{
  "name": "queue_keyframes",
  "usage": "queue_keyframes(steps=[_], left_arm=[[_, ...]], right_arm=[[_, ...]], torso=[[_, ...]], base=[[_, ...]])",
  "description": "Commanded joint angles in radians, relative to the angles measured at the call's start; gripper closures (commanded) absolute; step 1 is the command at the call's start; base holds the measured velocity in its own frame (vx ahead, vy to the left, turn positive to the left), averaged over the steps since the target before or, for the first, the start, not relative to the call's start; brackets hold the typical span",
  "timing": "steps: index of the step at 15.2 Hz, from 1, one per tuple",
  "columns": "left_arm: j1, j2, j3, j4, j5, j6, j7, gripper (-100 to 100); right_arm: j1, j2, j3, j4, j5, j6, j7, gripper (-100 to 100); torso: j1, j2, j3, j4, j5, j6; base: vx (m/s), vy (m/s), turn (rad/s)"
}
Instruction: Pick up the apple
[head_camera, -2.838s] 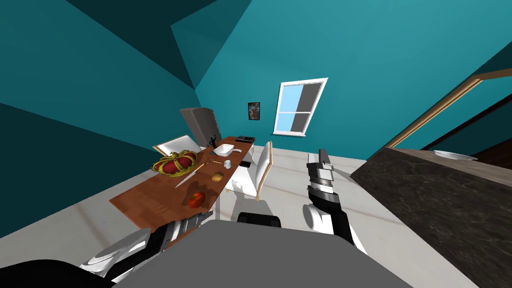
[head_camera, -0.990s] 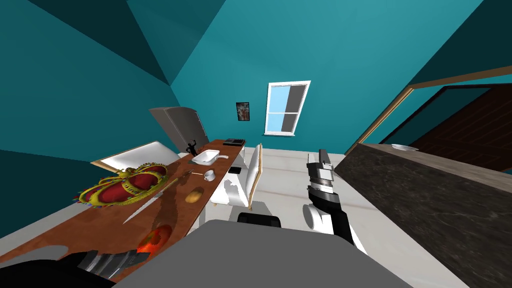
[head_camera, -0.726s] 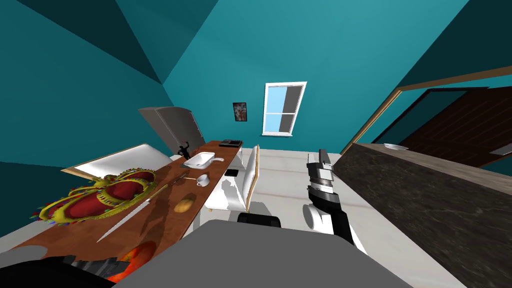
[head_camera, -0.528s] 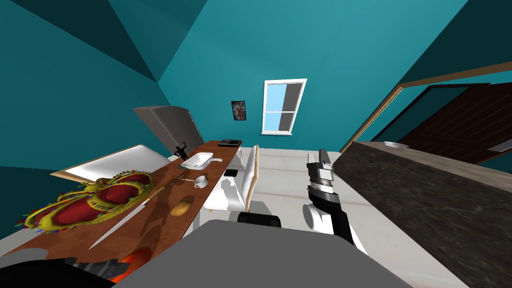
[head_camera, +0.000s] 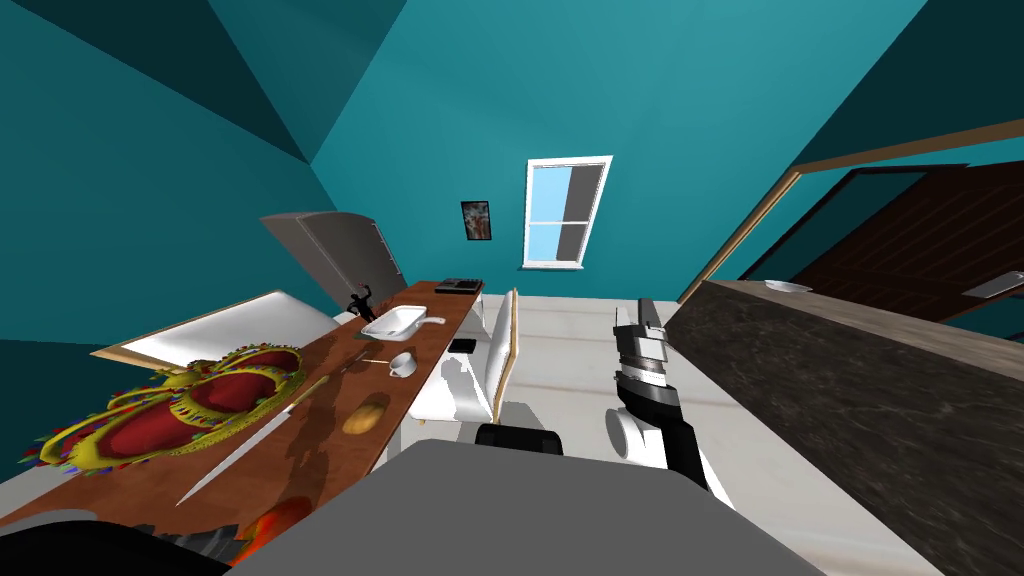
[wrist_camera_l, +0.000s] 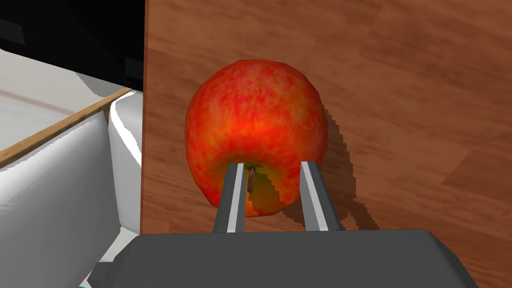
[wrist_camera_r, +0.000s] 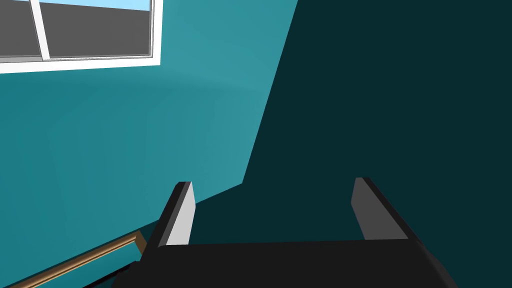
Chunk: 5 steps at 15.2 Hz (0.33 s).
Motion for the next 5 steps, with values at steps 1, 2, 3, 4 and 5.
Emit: queue_keyframes(steps=[1, 2, 3, 4, 5], left_arm=[[0.0, 0.0, 0.0, 0.0, 0.0, 0.0, 0.0, 100], [0.005, 0.029, 0.007, -0.014, -0.002, -0.022, 0.014, 100], [0.006, 0.044, 0.01, -0.019, -0.004, -0.032, 0.021, 100], [0.007, 0.052, 0.012, -0.021, -0.005, -0.037, 0.025, 100], [-0.006, 0.033, 0.007, 0.004, -0.006, -0.034, 0.008, 100]], right_arm=[[0.0, 0.0, 0.0, 0.0, 0.0, 0.0, 0.0, 0], [0.0, 0.0, 0.0, 0.0, 0.0, 0.0, 0.0, 0], [0.0, 0.0, 0.0, 0.0, 0.0, 0.0, 0.0, 0], [0.0, 0.0, 0.0, 0.0, 0.0, 0.0, 0.0, 0], [0.0, 0.0, 0.0, 0.0, 0.0, 0.0, 0.0, 0]], torso=[[0.0, 0.0, 0.0, 0.0, 0.0, 0.0], [0.0, 0.0, 0.0, 0.0, 0.0, 0.0], [-0.001, 0.0, 0.0, 0.0, -0.001, 0.0], [-0.002, -0.001, 0.0, 0.0, -0.001, 0.0], [-0.004, -0.001, -0.001, 0.0, -0.001, 0.0]], base=[[0.0, 0.0, 0.0], [0.009, -0.024, 0.066], [0.021, -0.05, 0.088], [0.023, -0.055, 0.059], [0.012, -0.031, 0.022]])
